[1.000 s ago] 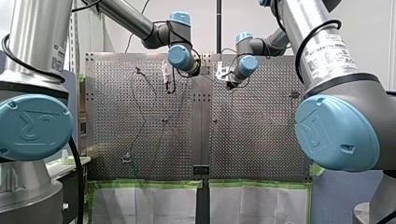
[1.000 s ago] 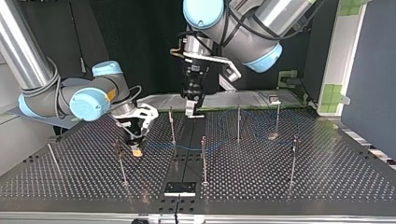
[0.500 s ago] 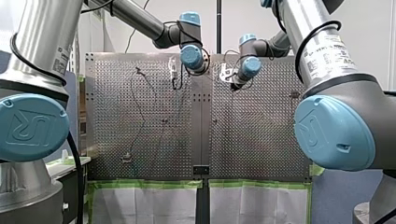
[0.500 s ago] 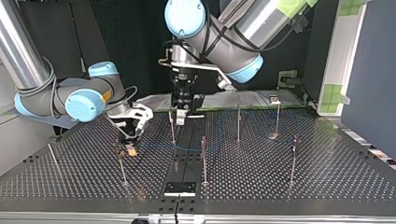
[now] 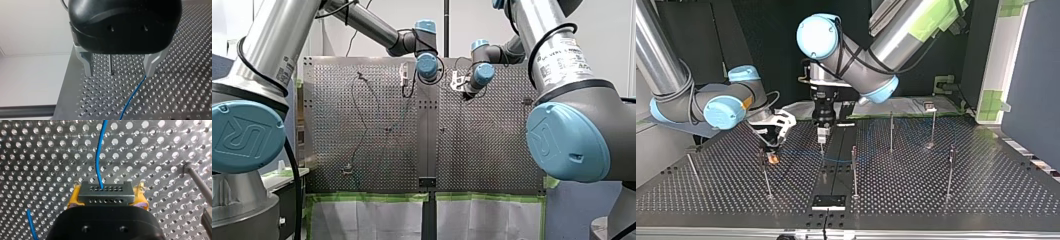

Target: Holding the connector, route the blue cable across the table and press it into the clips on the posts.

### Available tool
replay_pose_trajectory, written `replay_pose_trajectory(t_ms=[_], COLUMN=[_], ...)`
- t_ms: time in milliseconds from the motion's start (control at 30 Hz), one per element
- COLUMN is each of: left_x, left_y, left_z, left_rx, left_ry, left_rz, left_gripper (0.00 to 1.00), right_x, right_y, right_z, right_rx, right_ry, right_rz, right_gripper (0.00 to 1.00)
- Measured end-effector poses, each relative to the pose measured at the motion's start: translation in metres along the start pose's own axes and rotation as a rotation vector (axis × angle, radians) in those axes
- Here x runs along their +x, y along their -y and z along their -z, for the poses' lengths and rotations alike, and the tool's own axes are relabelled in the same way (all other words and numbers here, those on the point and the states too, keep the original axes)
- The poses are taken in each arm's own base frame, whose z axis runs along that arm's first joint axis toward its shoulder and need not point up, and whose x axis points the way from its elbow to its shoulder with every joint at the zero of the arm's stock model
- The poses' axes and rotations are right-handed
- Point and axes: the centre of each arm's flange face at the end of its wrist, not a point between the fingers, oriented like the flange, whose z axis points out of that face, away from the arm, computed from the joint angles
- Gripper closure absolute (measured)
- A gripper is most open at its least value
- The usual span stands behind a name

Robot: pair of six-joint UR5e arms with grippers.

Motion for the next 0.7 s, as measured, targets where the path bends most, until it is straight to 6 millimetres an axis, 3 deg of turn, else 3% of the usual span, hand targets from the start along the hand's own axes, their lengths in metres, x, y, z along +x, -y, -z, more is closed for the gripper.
replay_pose_trajectory(t_ms=[400,700], left_x=[0.017,0.031], left_y=[0.011,-0.003], left_z=[-0.047,-0.079], left_rx=[-0.046,-0.083], left_ry=[0.034,0.034], left_rz=[0.007,0.001], left_gripper=[0.00,0.00], right_x=[-0.001,-0.001], right_y=[-0.004,-0.004], right_z=[-0.001,-0.001], right_rx=[-0.007,-0.008], right_ry=[0.001,0.001], right_rz=[-0.001,-0.001], right_gripper=[1.00,1.00])
